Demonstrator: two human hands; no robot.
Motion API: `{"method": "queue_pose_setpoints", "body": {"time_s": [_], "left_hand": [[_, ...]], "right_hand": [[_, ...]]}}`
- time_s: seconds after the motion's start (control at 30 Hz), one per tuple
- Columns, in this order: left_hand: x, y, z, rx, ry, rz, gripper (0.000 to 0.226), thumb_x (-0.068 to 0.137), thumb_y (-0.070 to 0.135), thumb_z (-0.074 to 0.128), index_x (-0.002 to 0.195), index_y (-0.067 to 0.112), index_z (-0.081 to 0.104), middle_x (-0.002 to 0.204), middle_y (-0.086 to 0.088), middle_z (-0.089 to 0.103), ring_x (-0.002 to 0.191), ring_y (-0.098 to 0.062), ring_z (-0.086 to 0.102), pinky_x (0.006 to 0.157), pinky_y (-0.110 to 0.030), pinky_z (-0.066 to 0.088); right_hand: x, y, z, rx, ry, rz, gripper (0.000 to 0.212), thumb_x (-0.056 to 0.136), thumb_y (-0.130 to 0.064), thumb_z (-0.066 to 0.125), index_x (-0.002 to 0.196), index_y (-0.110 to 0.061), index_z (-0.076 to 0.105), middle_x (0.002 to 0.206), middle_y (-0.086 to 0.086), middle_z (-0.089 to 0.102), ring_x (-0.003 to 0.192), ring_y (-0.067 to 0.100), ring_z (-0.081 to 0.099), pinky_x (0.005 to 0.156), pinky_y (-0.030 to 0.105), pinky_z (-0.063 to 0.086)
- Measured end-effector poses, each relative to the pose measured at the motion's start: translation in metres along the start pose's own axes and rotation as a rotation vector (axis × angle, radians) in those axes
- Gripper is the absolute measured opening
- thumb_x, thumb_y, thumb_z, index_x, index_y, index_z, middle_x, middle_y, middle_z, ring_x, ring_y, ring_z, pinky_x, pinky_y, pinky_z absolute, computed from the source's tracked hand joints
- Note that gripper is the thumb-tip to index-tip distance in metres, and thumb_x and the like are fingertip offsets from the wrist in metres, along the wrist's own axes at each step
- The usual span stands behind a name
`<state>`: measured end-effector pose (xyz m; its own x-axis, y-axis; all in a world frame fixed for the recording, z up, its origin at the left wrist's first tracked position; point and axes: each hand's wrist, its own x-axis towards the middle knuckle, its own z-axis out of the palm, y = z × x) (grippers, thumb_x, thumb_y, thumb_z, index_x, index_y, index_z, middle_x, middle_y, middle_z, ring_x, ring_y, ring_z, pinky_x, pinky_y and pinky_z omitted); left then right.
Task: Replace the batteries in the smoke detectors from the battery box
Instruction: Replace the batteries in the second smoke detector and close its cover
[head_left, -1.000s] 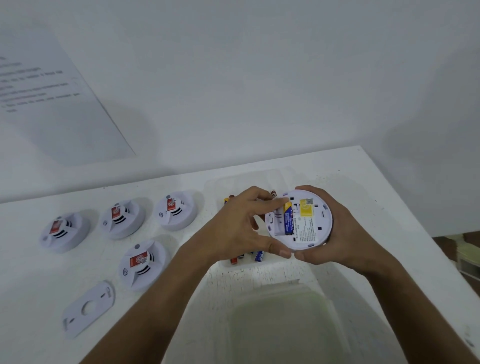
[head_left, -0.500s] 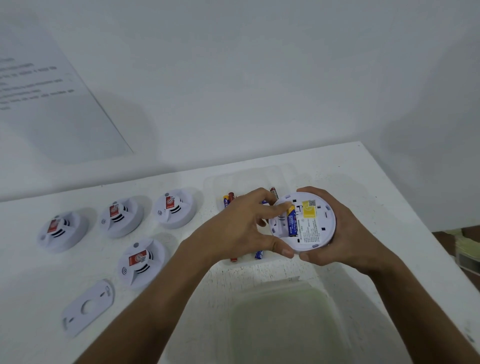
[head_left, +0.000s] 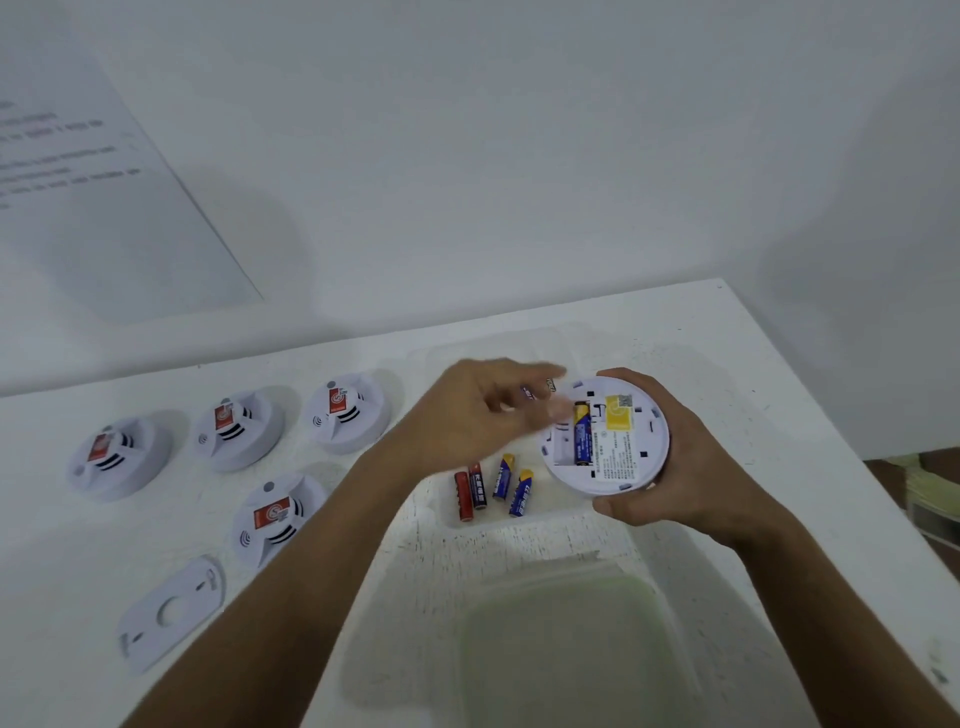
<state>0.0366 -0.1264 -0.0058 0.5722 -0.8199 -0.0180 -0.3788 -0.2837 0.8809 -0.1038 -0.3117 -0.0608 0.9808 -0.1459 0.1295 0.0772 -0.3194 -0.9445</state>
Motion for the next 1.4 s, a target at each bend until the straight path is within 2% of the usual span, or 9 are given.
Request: {"method": "queue_pose_setpoints", "body": {"time_s": [0.13, 0.33, 0.47, 0.6, 0.77, 0.9, 1.0, 1.17, 1.4], "left_hand": [[0.040, -0.020, -0.011, 0.312, 0.216, -0.176, 0.045, 0.086, 0.043, 0.068, 0.127, 0.025, 0.062, 0.097, 0.006, 0.070, 0.070, -0.009, 0.063, 0.070, -0.021, 0.047], [0.082, -0.051, -0.002, 0.646, 0.006, -0.352, 0.059, 0.084, 0.050, 0.066, 0.134, 0.019, 0.055, 0.136, -0.002, 0.055, 0.120, -0.020, 0.054, 0.091, -0.031, 0.043], [0.091, -0.060, 0.004, 0.689, -0.024, -0.384, 0.040, 0.081, 0.050, 0.069, 0.096, 0.013, 0.072, 0.105, -0.001, 0.069, 0.093, -0.018, 0.062, 0.073, -0.029, 0.048], [0.091, -0.065, 0.006, 0.531, 0.008, -0.386, 0.039, 0.081, 0.043, 0.073, 0.099, 0.008, 0.074, 0.103, -0.009, 0.071, 0.089, -0.019, 0.066, 0.078, -0.032, 0.052], [0.085, -0.053, 0.006, 0.405, 0.136, -0.349, 0.031, 0.080, 0.031, 0.076, 0.102, 0.010, 0.068, 0.089, -0.002, 0.065, 0.061, -0.006, 0.057, 0.051, -0.017, 0.041], [0.066, -0.030, 0.001, 0.358, 0.300, -0.256, 0.017, 0.084, 0.024, 0.070, 0.100, 0.016, 0.068, 0.090, 0.003, 0.069, 0.073, -0.008, 0.061, 0.052, -0.006, 0.038], [0.037, 0.000, -0.001, 0.237, 0.448, -0.114, 0.026, 0.087, 0.027, 0.068, 0.112, 0.023, 0.066, 0.090, 0.014, 0.069, 0.066, -0.003, 0.061, 0.054, -0.004, 0.042], [-0.027, 0.036, 0.009, 0.254, 0.467, 0.064, 0.017, 0.085, 0.025, 0.072, 0.102, 0.023, 0.074, 0.075, 0.030, 0.061, 0.072, -0.001, 0.060, 0.061, -0.004, 0.043], [-0.079, 0.009, 0.020, 0.494, 0.520, 0.234, 0.012, 0.080, 0.023, 0.073, 0.091, 0.018, 0.075, 0.088, 0.008, 0.073, 0.068, 0.001, 0.051, 0.063, -0.002, 0.039]], "right_hand": [[-0.007, 0.001, -0.004, -0.007, 0.033, 0.017, 0.091, 0.048, -0.033, 0.085, 0.130, -0.031, 0.045, 0.119, -0.022, 0.061, 0.116, 0.006, 0.059, 0.088, 0.013, 0.050], [-0.014, 0.004, -0.006, 0.000, 0.039, 0.023, 0.088, 0.050, -0.031, 0.083, 0.130, -0.025, 0.045, 0.119, -0.020, 0.061, 0.114, 0.004, 0.060, 0.090, 0.013, 0.051], [-0.017, 0.009, -0.009, 0.002, 0.042, 0.031, 0.090, 0.050, -0.035, 0.084, 0.130, -0.026, 0.045, 0.121, -0.020, 0.060, 0.116, 0.004, 0.059, 0.094, 0.016, 0.051], [-0.017, 0.011, -0.009, -0.022, 0.039, 0.024, 0.087, 0.051, -0.036, 0.085, 0.127, -0.047, 0.045, 0.122, -0.025, 0.059, 0.118, 0.003, 0.057, 0.094, 0.012, 0.048], [-0.013, 0.008, -0.006, -0.057, 0.039, 0.027, 0.087, 0.051, -0.037, 0.084, 0.124, -0.061, 0.042, 0.123, -0.030, 0.057, 0.118, -0.001, 0.056, 0.093, 0.008, 0.045], [-0.010, 0.004, -0.006, -0.017, 0.027, 0.016, 0.088, 0.050, -0.035, 0.084, 0.128, -0.032, 0.046, 0.119, -0.031, 0.058, 0.116, -0.003, 0.057, 0.090, 0.007, 0.047], [-0.007, -0.002, -0.003, -0.005, 0.017, 0.018, 0.093, 0.049, -0.036, 0.086, 0.132, -0.029, 0.044, 0.123, -0.024, 0.059, 0.119, 0.003, 0.057, 0.091, 0.011, 0.049], [-0.002, -0.014, 0.011, 0.020, 0.005, -0.008, 0.088, 0.050, -0.021, 0.090, 0.128, -0.024, 0.048, 0.118, -0.021, 0.063, 0.113, 0.004, 0.061, 0.087, 0.013, 0.051], [0.003, -0.032, 0.039, 0.074, -0.015, -0.041, 0.090, 0.050, -0.030, 0.086, 0.131, -0.025, 0.046, 0.121, -0.017, 0.063, 0.114, 0.006, 0.061, 0.090, 0.015, 0.050]]}}
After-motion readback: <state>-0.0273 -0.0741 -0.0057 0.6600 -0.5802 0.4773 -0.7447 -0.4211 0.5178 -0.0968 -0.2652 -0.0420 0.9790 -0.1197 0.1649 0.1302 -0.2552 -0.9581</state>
